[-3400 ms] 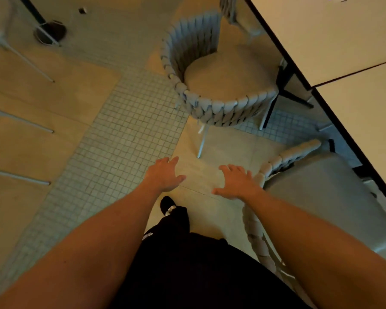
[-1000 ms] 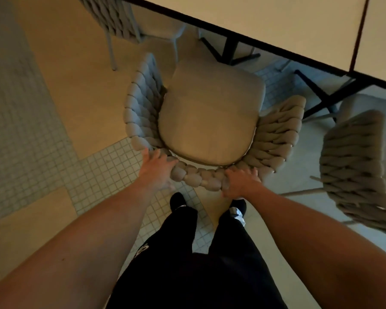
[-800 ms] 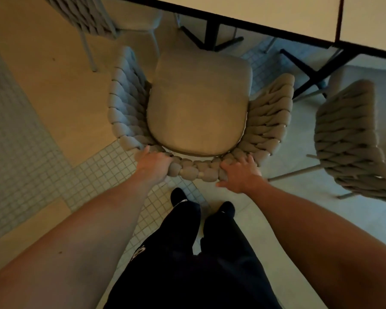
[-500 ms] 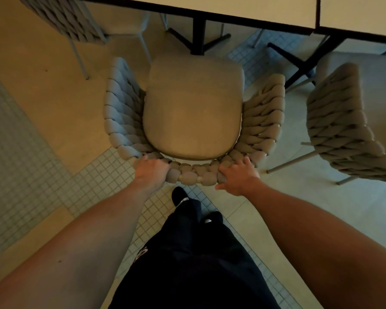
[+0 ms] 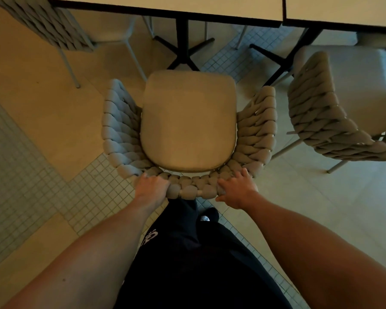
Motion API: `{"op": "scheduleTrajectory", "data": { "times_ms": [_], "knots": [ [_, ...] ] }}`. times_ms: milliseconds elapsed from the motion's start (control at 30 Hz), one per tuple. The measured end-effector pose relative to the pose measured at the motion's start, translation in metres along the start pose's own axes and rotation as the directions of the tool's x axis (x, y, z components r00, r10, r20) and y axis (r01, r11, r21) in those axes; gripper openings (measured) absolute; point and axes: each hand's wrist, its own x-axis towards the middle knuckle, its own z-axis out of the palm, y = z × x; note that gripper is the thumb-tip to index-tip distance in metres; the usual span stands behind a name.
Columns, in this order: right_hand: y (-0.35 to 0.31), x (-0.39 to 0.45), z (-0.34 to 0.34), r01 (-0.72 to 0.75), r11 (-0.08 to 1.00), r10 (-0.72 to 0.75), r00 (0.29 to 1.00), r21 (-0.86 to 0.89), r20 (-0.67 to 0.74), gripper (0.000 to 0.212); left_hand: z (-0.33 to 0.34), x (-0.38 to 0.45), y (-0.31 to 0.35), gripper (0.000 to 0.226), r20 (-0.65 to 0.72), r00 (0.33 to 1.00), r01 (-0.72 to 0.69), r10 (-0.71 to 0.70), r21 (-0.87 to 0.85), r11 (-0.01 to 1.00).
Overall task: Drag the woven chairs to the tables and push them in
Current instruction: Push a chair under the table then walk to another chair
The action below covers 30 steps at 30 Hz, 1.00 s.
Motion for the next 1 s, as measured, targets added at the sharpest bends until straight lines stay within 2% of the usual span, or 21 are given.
{"op": "scheduleTrajectory", "data": {
  "times_ms": [333, 767, 1000],
  "knots": [
    [0.033, 0.002, -0.013, -0.018, 1.0, 0.018, 1.0, -0.012, -0.023, 0.065, -0.023, 0.018, 0.017, 0.023, -0.015, 1.0, 0.009, -0.01, -0.027, 1.0],
    [0.095, 0.04, -0.049, -0.038, 0.999, 0.038, 0.999, -0.011, -0.021, 0.067, -0.08, 0.081, 0.026, 0.026, 0.02, 1.0, -0.02, 0.021, -0.037, 0.999],
    [0.136, 0.065, -0.073, -0.069, 0.998, 0.069, 0.998, -0.002, -0.012, 0.065, -0.111, 0.124, 0.03, 0.021, -0.021, 0.999, -0.041, 0.039, -0.062, 0.997]
  ]
}}
